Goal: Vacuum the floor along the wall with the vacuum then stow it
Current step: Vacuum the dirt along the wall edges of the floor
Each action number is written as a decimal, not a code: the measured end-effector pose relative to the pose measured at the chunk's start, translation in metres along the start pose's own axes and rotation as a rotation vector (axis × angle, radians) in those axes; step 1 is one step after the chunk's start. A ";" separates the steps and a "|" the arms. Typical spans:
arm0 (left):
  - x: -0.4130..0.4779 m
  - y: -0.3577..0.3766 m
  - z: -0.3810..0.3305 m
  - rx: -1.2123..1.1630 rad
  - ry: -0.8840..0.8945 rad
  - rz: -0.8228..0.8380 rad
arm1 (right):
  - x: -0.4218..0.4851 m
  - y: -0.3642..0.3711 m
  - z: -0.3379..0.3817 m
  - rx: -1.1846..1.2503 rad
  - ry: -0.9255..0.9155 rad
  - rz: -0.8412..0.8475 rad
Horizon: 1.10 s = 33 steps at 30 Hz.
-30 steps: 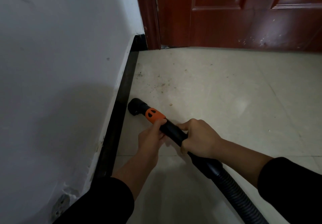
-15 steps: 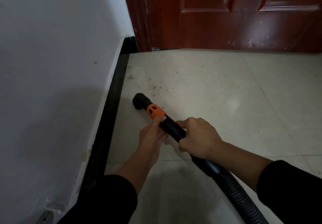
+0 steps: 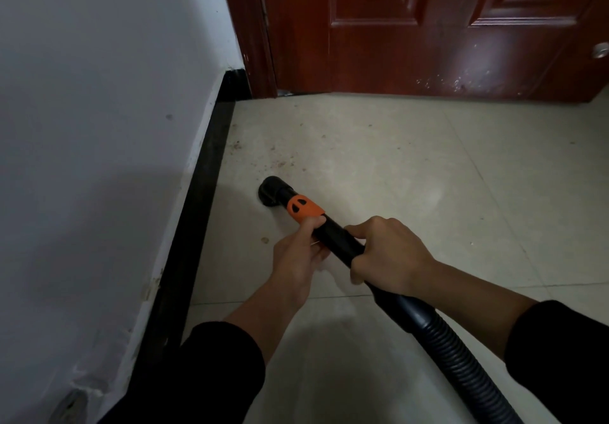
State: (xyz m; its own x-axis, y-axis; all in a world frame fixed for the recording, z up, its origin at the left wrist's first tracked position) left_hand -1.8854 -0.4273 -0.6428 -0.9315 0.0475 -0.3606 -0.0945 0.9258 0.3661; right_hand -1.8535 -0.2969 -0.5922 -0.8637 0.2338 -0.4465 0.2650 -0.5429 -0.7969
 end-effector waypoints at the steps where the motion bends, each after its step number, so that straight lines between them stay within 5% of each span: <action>1: -0.002 0.000 0.000 0.004 -0.003 -0.002 | -0.001 0.000 -0.001 0.005 -0.002 0.008; 18: -0.031 -0.025 -0.003 0.007 0.027 -0.099 | -0.016 0.001 0.010 0.001 -0.058 0.172; 33: -0.048 -0.002 0.000 0.034 -0.038 -0.050 | -0.033 -0.018 -0.008 -0.053 -0.019 0.142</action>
State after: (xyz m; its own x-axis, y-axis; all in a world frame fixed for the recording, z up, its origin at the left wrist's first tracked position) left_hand -1.8403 -0.4317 -0.6261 -0.9120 0.0146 -0.4099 -0.1277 0.9395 0.3177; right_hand -1.8260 -0.2885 -0.5666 -0.8240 0.1418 -0.5485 0.4069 -0.5257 -0.7471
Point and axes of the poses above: each hand's wrist, its own x-axis towards the middle knuckle, its own y-axis out of the palm, z = x × y, the point moved 3 cm from there along x, towards the middle knuckle, and after that the axes turned 15 degrees about y, right-handed, at the moved point
